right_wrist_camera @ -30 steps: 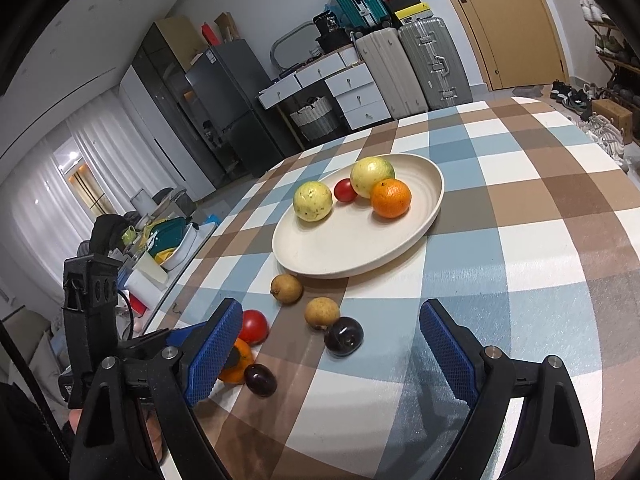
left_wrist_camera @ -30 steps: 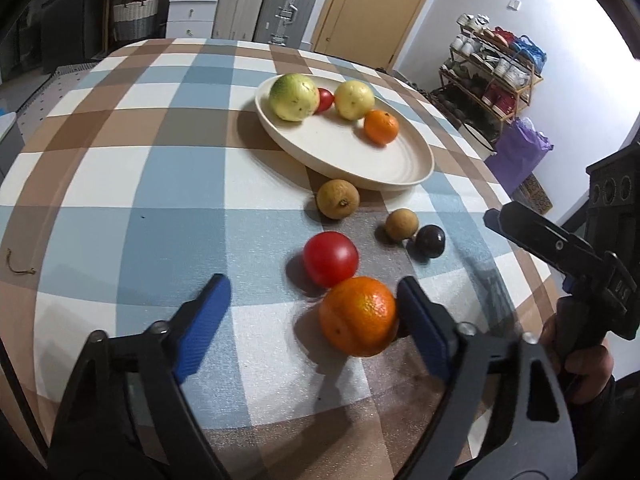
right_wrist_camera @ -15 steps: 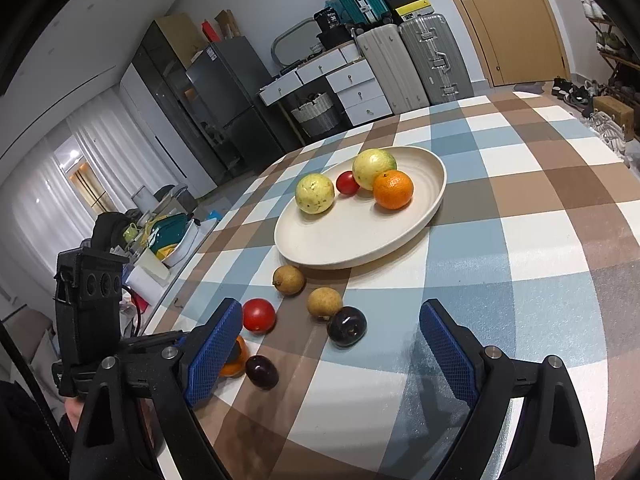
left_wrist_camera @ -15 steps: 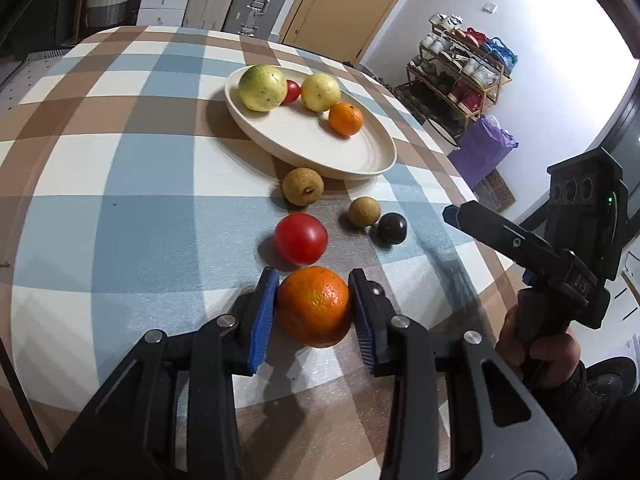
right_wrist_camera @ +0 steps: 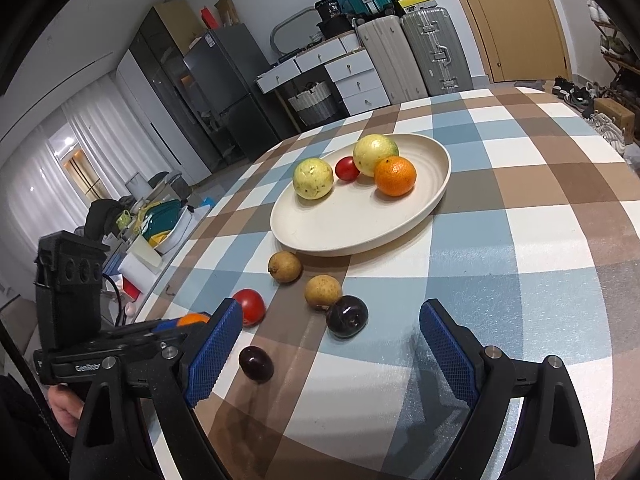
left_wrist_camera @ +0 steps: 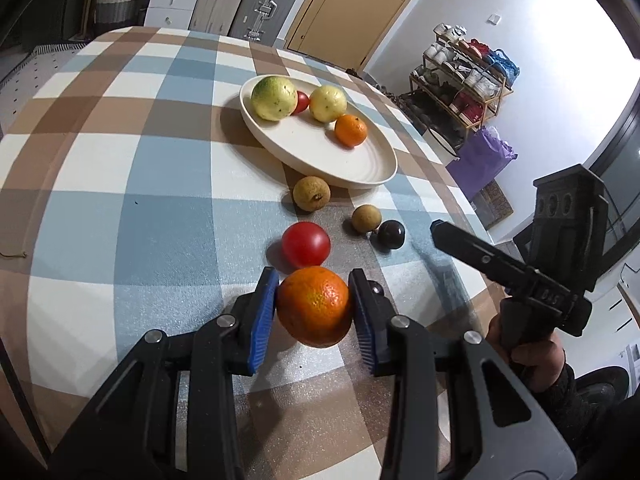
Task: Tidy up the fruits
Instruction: 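Grasp the dark plum with the right tool while the left tool holds the orange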
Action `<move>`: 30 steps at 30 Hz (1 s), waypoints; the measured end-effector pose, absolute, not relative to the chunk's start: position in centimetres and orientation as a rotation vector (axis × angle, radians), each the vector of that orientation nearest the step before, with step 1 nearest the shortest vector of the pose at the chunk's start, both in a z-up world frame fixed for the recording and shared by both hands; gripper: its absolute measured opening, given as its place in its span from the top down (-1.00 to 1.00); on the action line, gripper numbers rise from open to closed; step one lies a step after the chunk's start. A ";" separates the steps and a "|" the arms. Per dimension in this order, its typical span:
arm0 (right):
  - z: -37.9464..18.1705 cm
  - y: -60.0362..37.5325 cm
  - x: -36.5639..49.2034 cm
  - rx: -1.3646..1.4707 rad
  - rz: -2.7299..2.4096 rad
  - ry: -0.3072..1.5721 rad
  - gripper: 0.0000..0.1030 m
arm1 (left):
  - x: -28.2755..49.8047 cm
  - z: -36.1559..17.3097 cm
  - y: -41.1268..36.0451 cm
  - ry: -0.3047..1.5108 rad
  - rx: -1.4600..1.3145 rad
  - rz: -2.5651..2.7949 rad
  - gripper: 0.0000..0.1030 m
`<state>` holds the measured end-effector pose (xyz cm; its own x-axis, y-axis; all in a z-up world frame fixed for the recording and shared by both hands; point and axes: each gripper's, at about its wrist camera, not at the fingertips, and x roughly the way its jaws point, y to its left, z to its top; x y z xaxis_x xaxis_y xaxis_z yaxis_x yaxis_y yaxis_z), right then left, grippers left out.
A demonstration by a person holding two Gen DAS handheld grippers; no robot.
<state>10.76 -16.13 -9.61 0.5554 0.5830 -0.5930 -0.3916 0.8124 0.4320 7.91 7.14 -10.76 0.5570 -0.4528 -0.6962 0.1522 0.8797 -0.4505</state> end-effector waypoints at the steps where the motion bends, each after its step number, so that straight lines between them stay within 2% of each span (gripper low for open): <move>1: -9.6 -16.1 10.8 0.262 0.583 0.796 -0.78 | 7.8 -10.6 7.3 0.911 -0.363 -0.363 0.36; 6: -9.8 -15.5 11.0 0.231 0.578 0.809 -0.78 | 7.6 -10.2 7.7 0.901 -0.371 -0.358 0.36; 16: -10.1 -14.5 11.6 0.163 0.559 0.830 -0.59 | 7.0 -10.1 8.3 0.894 -0.389 -0.362 0.36; 19: -10.4 -14.1 11.9 0.144 0.559 0.850 -0.39 | 6.9 -10.1 8.6 0.889 -0.398 -0.361 0.36; 24: -10.5 -13.8 12.0 0.130 0.552 0.854 -0.39 | 6.3 -10.0 9.0 0.875 -0.401 -0.354 0.36; 28: -10.6 -13.4 12.1 0.112 0.549 0.864 -0.20 | 6.1 -9.8 9.3 0.867 -0.402 -0.359 0.36; 30: -10.6 -13.4 12.1 0.106 0.545 0.864 -0.02 | 6.0 -9.7 9.5 0.863 -0.408 -0.360 0.36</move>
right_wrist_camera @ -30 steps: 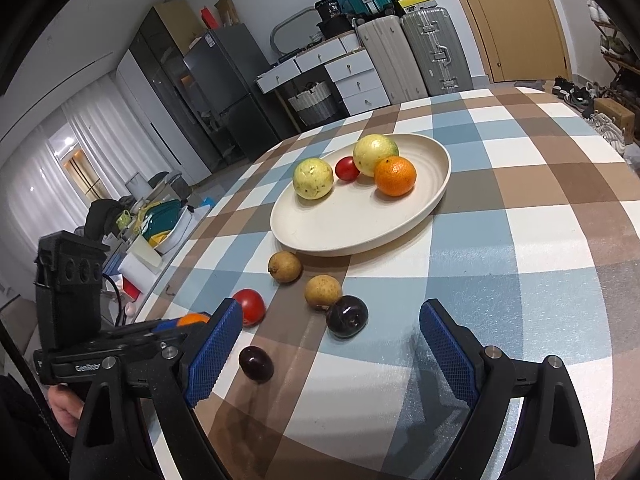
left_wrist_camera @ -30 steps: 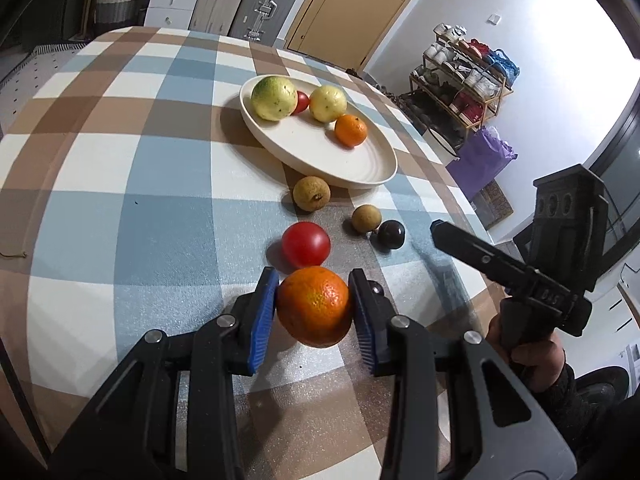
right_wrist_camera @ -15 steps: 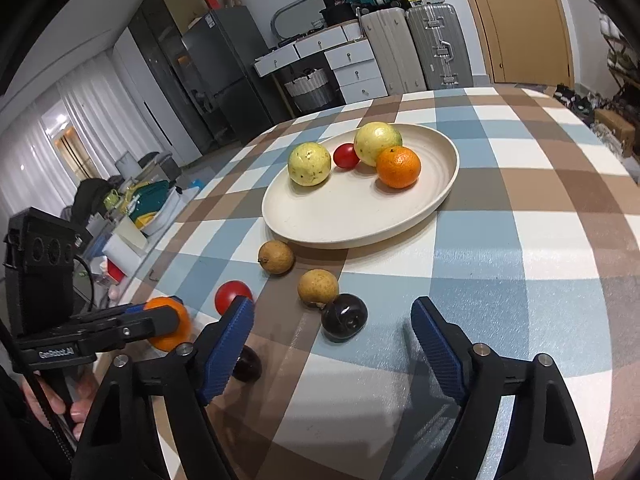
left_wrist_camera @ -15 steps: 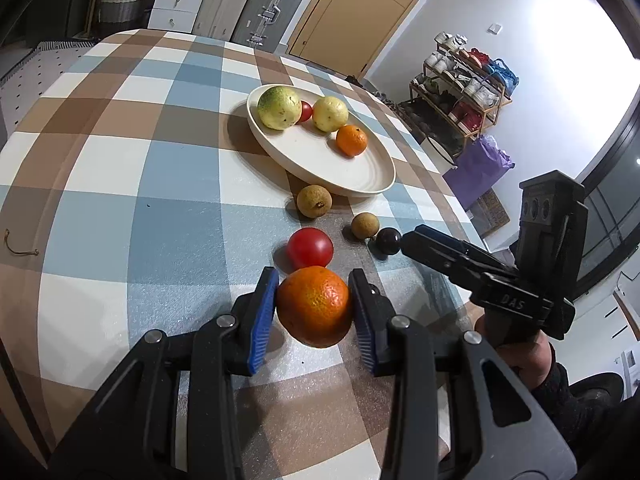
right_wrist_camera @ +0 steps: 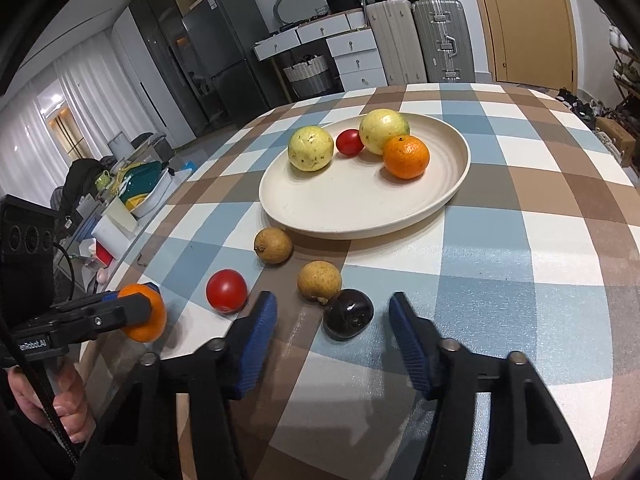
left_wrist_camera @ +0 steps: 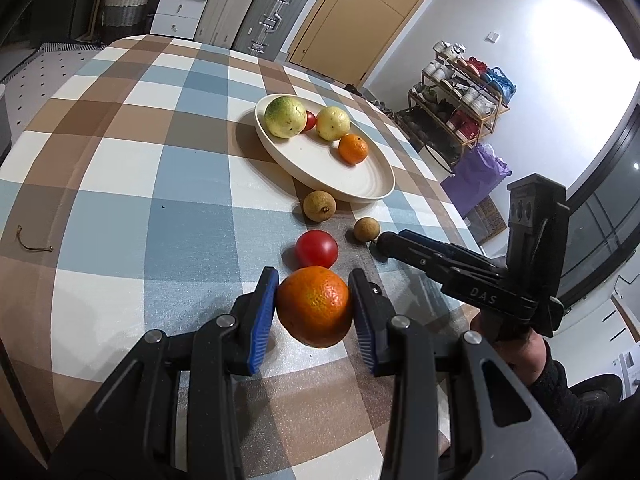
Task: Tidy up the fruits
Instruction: 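Grasp the dark plum with the right tool while the left tool holds the orange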
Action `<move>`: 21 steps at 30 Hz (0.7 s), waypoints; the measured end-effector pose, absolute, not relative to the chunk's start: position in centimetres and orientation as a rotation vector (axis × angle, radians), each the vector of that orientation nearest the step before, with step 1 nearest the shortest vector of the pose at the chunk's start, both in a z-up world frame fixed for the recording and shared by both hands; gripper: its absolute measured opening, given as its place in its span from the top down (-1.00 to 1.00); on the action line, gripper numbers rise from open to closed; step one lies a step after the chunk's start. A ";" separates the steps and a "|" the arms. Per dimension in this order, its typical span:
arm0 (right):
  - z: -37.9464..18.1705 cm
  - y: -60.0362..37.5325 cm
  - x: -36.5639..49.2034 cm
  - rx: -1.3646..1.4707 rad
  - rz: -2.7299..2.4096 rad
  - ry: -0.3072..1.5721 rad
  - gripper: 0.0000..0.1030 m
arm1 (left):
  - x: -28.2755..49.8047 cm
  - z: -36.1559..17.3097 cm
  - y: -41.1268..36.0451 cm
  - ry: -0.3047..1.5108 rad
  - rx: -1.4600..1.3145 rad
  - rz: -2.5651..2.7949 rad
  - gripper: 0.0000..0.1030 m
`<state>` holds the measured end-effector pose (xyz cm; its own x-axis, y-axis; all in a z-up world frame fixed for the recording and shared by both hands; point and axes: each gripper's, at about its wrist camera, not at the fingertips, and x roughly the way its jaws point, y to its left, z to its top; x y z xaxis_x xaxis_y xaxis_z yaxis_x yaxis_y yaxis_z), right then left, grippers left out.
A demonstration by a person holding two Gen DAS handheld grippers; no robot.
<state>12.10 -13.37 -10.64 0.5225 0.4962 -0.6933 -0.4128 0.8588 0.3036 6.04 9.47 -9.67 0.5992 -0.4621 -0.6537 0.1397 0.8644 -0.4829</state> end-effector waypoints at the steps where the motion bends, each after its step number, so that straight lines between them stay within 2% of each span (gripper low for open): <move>1: -10.7 -13.4 12.1 0.104 0.546 0.863 0.08 | 6.0 -9.7 9.6 0.861 -0.409 -0.362 0.36; 2: -10.6 -13.4 12.1 0.103 0.547 0.861 0.21 | 5.9 -9.6 9.7 0.859 -0.411 -0.362 0.36; 8: -10.4 -13.5 11.9 0.091 0.542 0.848 0.53 | 5.4 -8.7 10.0 0.838 -0.401 -0.357 0.36; 21: -10.5 -14.2 12.2 0.157 0.541 0.868 0.68 | 4.7 -7.5 10.2 0.808 -0.401 -0.358 0.36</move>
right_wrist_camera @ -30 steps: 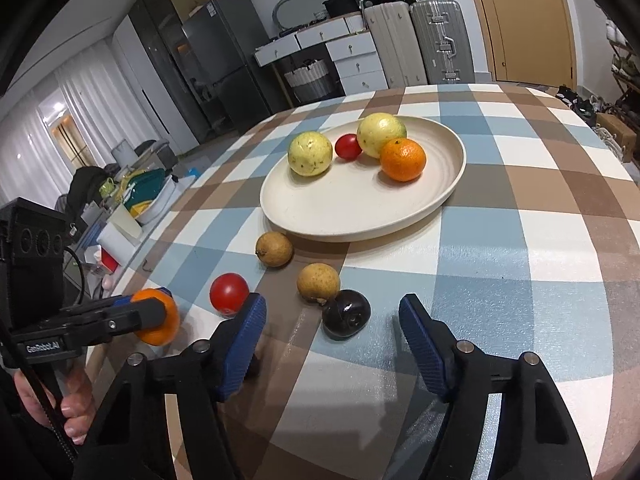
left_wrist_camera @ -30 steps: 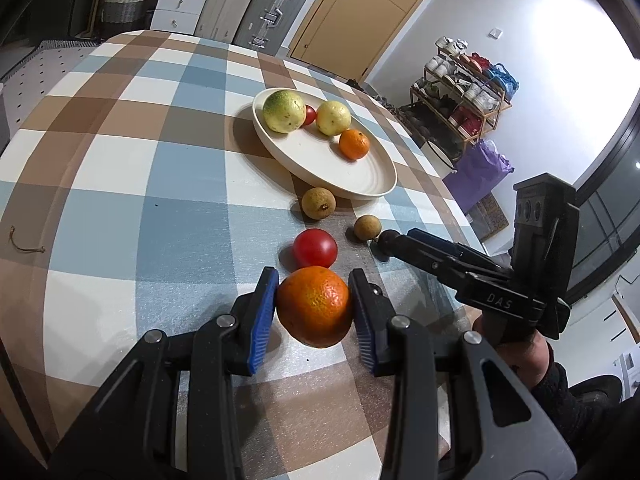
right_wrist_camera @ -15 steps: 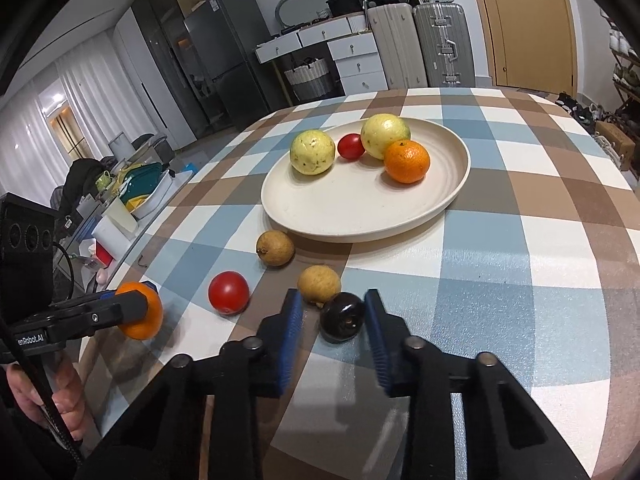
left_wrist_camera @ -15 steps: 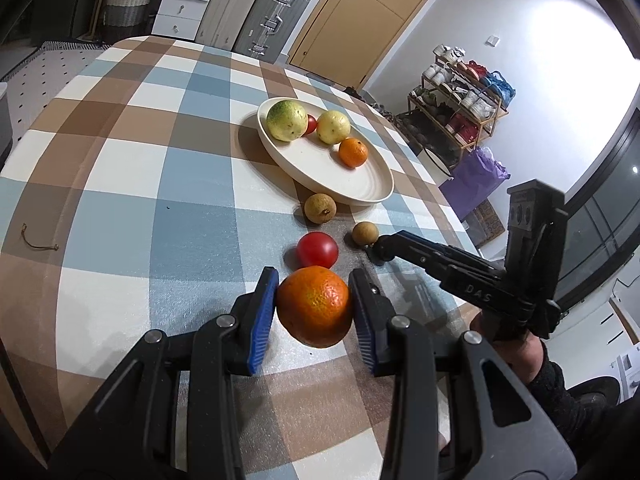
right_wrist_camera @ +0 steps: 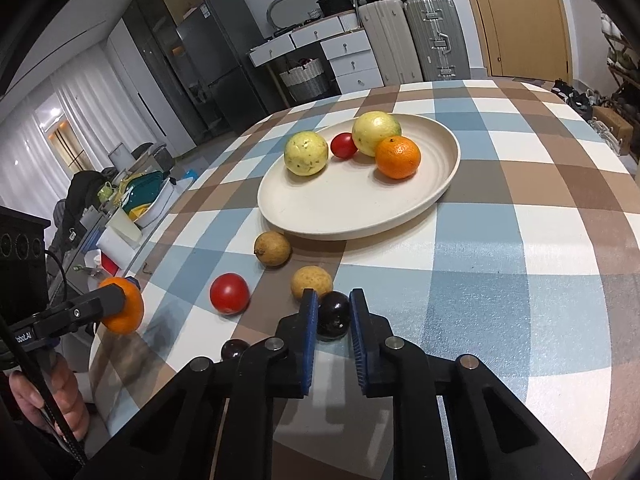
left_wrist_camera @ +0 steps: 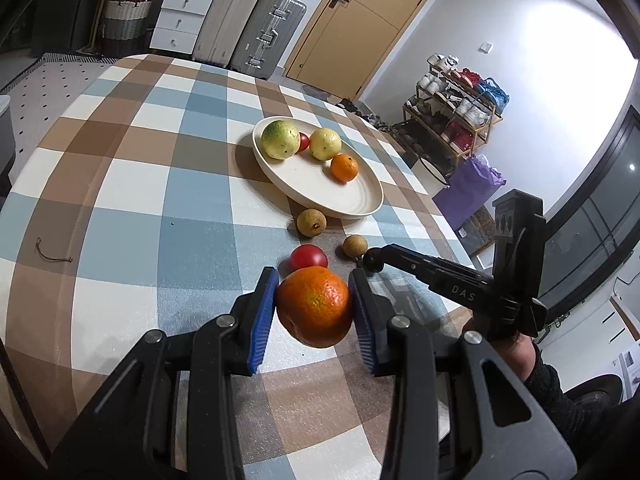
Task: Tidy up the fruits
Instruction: 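Grasp the dark plum with the right tool while the left tool holds the orange, then carry the orange with the left tool while the right tool carries the plum to the plate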
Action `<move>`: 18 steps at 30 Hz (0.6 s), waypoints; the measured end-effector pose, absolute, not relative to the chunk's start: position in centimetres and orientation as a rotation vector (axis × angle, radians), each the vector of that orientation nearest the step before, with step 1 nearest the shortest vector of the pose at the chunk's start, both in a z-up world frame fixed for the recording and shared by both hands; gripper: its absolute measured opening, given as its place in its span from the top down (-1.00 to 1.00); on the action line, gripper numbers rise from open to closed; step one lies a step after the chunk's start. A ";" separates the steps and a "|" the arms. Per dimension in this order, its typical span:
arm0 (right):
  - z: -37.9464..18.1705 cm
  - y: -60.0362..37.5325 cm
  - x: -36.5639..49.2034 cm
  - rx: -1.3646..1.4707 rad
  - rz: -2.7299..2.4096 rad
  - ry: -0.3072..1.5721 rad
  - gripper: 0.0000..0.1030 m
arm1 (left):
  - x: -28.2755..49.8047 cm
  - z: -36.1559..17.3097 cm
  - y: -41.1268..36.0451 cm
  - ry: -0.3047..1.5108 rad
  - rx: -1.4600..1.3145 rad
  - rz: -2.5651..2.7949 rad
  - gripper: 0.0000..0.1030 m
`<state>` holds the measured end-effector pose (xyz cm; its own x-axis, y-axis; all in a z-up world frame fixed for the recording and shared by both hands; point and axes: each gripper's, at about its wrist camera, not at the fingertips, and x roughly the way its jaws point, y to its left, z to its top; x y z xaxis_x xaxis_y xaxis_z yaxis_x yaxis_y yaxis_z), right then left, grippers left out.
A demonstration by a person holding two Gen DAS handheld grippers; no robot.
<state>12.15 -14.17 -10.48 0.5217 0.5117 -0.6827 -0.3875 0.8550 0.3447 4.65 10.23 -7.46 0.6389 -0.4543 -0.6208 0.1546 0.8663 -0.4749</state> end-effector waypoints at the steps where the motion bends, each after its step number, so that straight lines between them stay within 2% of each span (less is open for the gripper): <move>1: -10.5 -14.2 12.1 0.157 0.540 0.869 0.68 | 4.6 -7.4 10.2 0.807 -0.400 -0.359 0.36; 13: -10.4 -13.5 11.7 0.083 0.525 0.883 0.67 | 4.3 -7.2 9.5 0.811 -0.392 -0.366 0.36; 15: -10.4 -13.5 11.7 0.079 0.524 0.888 0.60 | 4.4 -7.2 9.4 0.814 -0.387 -0.365 0.36; 17: -10.8 -13.5 11.9 0.071 0.510 0.908 0.43 | 4.4 -7.2 9.4 0.812 -0.387 -0.359 0.36; 18: -11.0 -13.6 12.0 0.075 0.506 0.917 0.42 | 4.4 -7.1 9.4 0.808 -0.386 -0.355 0.36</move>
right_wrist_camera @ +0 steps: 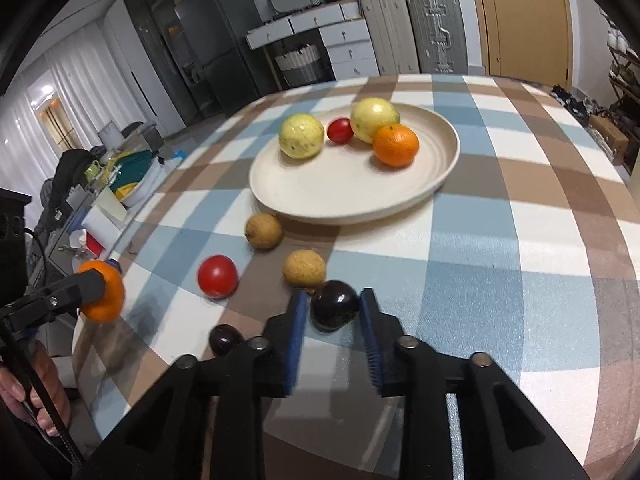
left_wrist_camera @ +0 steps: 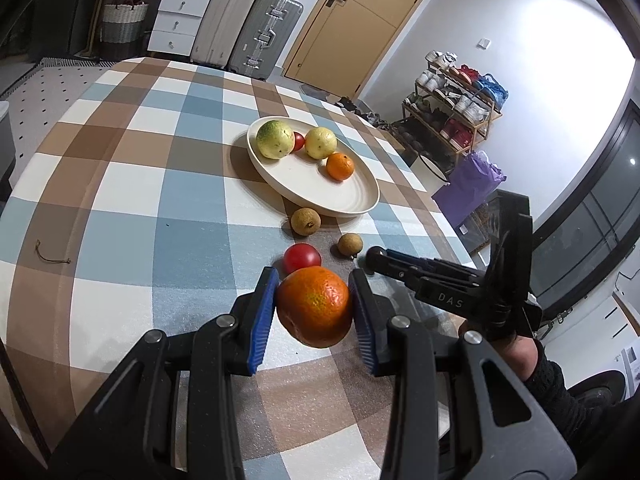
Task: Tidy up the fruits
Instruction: 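Carry the orange with the left tool while the right tool carries the plum to the plate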
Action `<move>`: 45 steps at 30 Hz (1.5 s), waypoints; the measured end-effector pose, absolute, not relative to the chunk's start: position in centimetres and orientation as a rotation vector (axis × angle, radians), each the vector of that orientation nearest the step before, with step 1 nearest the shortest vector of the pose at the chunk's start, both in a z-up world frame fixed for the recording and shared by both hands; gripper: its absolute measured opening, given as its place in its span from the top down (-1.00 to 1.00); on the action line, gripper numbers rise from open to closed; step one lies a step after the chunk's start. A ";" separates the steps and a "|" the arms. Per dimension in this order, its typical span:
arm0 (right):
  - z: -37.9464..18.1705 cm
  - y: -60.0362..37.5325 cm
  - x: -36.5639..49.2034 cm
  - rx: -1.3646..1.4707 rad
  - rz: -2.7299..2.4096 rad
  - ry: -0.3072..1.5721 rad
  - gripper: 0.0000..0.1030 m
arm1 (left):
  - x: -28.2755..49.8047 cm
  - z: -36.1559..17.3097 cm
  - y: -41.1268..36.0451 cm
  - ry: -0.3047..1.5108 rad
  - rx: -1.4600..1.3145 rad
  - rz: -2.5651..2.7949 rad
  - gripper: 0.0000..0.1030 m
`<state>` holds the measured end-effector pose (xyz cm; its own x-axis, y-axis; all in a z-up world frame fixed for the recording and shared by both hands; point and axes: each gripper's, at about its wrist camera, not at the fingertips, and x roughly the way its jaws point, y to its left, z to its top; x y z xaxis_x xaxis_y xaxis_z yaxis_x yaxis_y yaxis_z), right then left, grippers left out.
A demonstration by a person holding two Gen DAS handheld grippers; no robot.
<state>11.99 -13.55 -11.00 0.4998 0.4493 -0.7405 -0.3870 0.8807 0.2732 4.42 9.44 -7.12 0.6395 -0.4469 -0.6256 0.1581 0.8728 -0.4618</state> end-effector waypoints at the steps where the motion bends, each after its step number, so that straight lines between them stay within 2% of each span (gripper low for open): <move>1: -11.2 -13.7 12.1 0.086 0.500 0.926 0.42 | 4.4 -7.1 9.5 0.808 -0.385 -0.355 0.36; 20: -10.7 -15.1 12.7 0.192 0.568 0.903 0.49 | 7.3 -5.7 7.5 0.818 -0.324 -0.367 0.35; 33: -8.0 -15.9 15.5 0.243 0.632 0.828 0.48 | 14.6 -5.5 4.9 0.854 -0.313 -0.394 0.35; 45: -7.7 -16.1 20.1 0.295 0.664 0.834 0.48 | 21.9 -5.8 3.2 0.867 -0.314 -0.412 0.35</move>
<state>20.07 -16.12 -7.65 0.4871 0.6477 -0.5859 -0.4255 0.7618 0.4884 21.88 3.23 -5.78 0.5770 -0.4700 -0.6680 0.2201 0.8771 -0.4270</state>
